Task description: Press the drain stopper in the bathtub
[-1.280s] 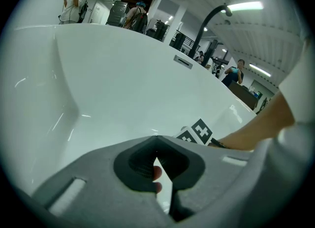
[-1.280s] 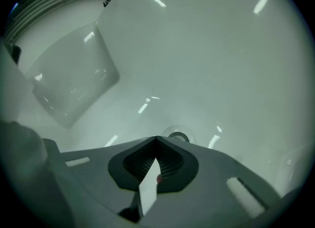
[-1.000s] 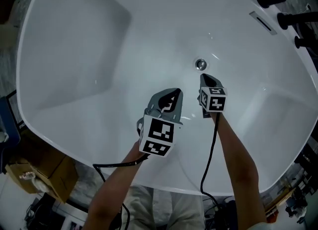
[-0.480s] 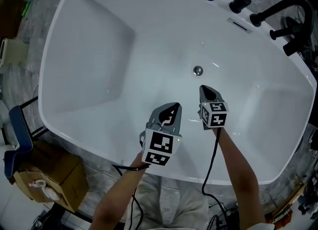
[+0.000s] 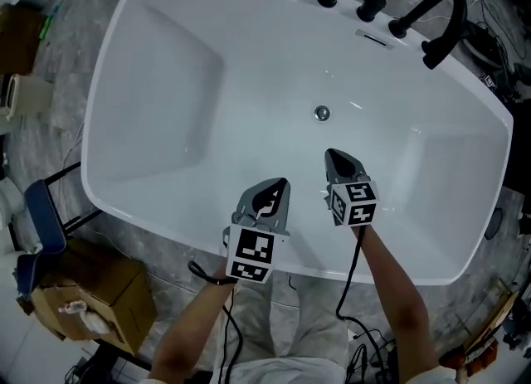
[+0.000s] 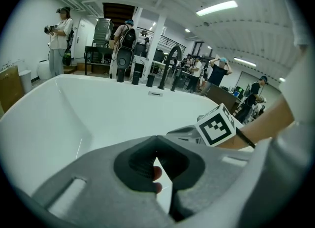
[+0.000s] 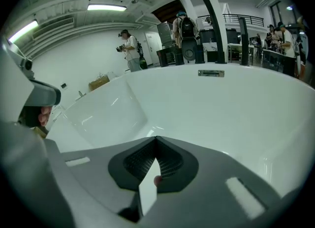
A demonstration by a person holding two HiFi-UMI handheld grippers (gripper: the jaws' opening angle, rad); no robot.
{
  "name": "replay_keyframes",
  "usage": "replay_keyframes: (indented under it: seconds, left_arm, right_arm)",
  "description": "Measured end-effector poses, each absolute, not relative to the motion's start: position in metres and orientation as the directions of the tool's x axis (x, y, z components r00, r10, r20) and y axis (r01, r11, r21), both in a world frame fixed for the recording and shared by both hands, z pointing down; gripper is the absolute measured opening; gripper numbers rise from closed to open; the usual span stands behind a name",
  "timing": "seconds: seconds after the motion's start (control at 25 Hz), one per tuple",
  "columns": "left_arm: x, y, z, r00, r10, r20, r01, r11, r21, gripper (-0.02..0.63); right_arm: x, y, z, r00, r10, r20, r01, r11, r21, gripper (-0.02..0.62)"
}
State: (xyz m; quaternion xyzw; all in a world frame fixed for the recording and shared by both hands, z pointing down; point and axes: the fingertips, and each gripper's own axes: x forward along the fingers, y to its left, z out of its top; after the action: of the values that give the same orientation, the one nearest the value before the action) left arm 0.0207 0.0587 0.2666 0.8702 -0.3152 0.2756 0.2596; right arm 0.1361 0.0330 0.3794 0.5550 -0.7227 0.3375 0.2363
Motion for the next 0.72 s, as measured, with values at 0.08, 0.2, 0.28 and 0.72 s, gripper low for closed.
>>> replay_keyframes:
  seconds: [0.08, 0.2, 0.28, 0.72]
  left_arm:
    - [0.019, 0.063, 0.249, 0.652, -0.405, 0.641, -0.69, -0.667, 0.281, -0.002]
    - [0.019, 0.07, 0.22, 0.66, -0.402, 0.635, -0.689, -0.662, 0.297, -0.002]
    - [0.02, 0.076, 0.196, 0.668, -0.403, 0.626, -0.683, -0.667, 0.299, -0.002]
    - [0.055, 0.112, 0.072, 0.72, -0.384, 0.578, -0.613, -0.742, 0.271, -0.002]
  right_arm:
    - [0.132, 0.038, 0.352, -0.286, -0.655, 0.699, -0.958, 0.171, -0.231, 0.003]
    - [0.126, 0.046, 0.31, -0.302, -0.673, 0.675, -0.953, 0.194, -0.233, 0.003]
    - [0.123, 0.052, 0.279, -0.31, -0.687, 0.657, -0.95, 0.201, -0.237, 0.003]
    - [0.137, 0.085, 0.124, -0.263, -0.804, 0.532, -0.953, 0.131, -0.274, 0.003]
